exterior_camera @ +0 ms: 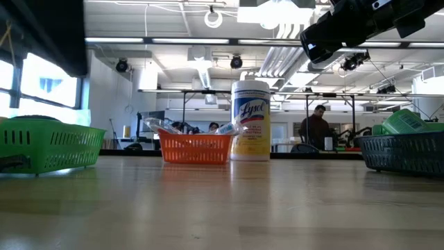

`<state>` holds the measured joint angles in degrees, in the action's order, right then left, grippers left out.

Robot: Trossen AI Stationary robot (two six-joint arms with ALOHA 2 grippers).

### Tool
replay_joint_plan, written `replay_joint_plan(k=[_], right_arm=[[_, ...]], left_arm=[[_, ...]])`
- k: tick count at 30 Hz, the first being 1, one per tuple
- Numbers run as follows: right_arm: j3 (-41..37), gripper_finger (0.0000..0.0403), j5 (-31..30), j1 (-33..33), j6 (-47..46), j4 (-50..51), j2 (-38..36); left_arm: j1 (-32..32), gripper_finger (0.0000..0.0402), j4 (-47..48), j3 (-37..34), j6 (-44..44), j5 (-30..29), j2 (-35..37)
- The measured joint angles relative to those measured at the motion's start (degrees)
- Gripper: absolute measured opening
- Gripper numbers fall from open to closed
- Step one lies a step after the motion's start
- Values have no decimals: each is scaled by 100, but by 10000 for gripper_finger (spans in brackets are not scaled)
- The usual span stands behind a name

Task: Pick & Place Travel size toiletries
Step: Put the blue razor into the yellow bin

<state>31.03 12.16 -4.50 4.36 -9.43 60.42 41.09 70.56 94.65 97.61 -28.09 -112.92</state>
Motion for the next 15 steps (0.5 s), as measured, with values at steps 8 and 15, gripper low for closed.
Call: replay_joint_plan(k=[8, 15], right_arm=[[0, 3, 0, -1, 0, 0, 0], [0, 3, 0, -1, 0, -12, 0]], left_arm=[[-112, 2, -544, 10, -331, -275, -148], [-104, 1, -892, 6, -241, -213, -679]])
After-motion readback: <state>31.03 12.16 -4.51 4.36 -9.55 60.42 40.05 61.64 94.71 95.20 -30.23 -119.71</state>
